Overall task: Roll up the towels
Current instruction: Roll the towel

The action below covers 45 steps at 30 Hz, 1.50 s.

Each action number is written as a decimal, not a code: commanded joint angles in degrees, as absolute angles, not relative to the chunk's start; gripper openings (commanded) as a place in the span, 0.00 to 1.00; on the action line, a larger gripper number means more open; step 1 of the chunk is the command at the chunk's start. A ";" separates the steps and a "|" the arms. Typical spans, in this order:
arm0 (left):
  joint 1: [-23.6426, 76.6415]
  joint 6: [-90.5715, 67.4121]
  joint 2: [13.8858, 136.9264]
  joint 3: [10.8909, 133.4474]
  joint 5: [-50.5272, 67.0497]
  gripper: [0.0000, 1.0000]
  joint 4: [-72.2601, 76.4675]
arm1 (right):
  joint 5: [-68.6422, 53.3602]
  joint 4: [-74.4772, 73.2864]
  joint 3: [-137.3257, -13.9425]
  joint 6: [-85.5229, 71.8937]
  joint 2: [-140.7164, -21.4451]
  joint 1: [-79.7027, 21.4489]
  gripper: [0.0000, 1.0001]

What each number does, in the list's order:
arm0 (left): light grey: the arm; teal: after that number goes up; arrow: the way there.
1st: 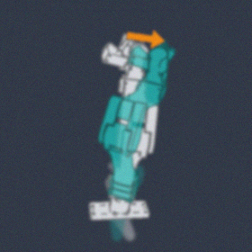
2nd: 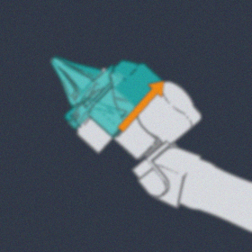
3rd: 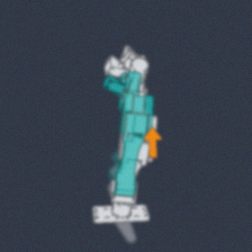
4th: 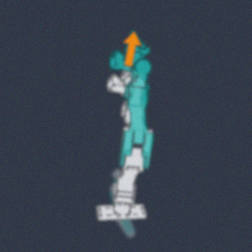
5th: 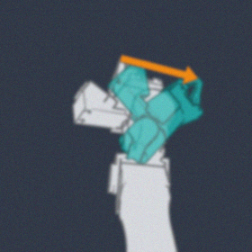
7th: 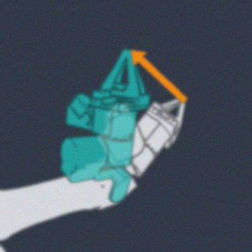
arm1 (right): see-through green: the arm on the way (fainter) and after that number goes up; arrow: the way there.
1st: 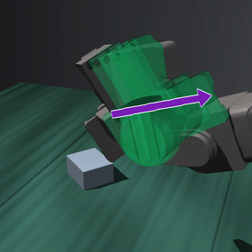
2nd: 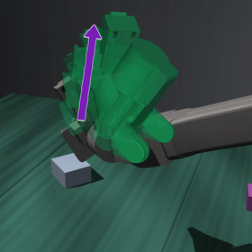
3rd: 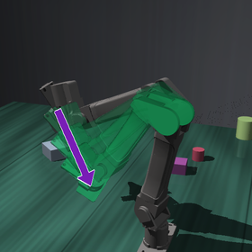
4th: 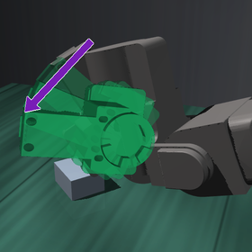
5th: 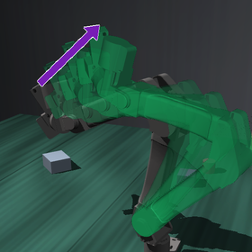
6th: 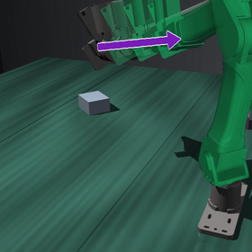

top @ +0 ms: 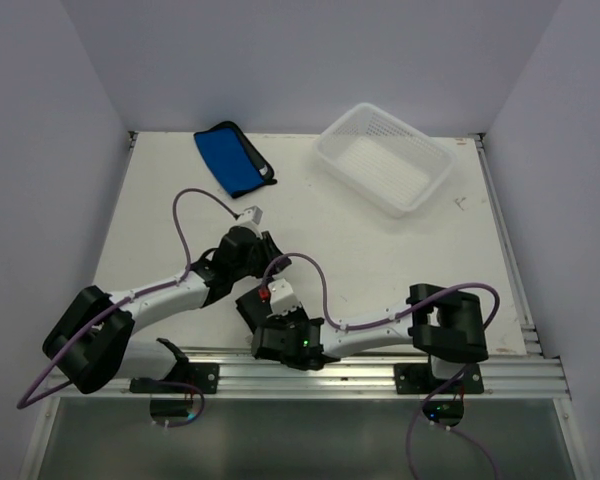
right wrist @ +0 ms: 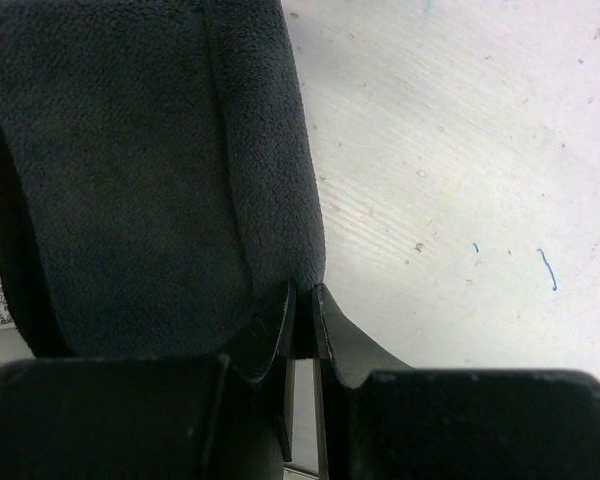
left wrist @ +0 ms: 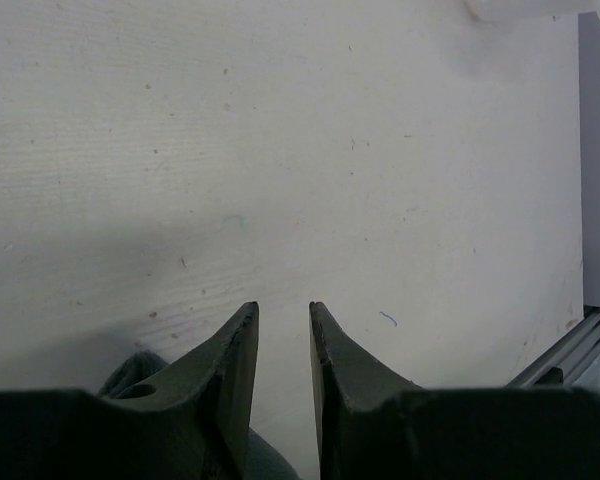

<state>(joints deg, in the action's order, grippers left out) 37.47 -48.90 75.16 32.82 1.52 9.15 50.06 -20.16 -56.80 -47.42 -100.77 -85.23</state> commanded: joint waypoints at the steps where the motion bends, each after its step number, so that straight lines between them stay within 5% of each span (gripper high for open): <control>1: 36.74 -47.64 73.66 33.58 2.46 0.31 8.52 | 55.81 -25.03 -60.73 -45.44 -102.91 -86.57 0.00; 45: 35.24 -54.40 58.45 14.42 12.31 0.31 9.67 | 66.45 -64.07 -99.40 -39.11 -136.67 -96.50 0.00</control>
<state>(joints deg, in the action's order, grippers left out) 35.14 -52.12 60.73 16.16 11.42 7.05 66.96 -60.49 -97.12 -39.99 -135.22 -96.88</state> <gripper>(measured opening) 0.317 0.105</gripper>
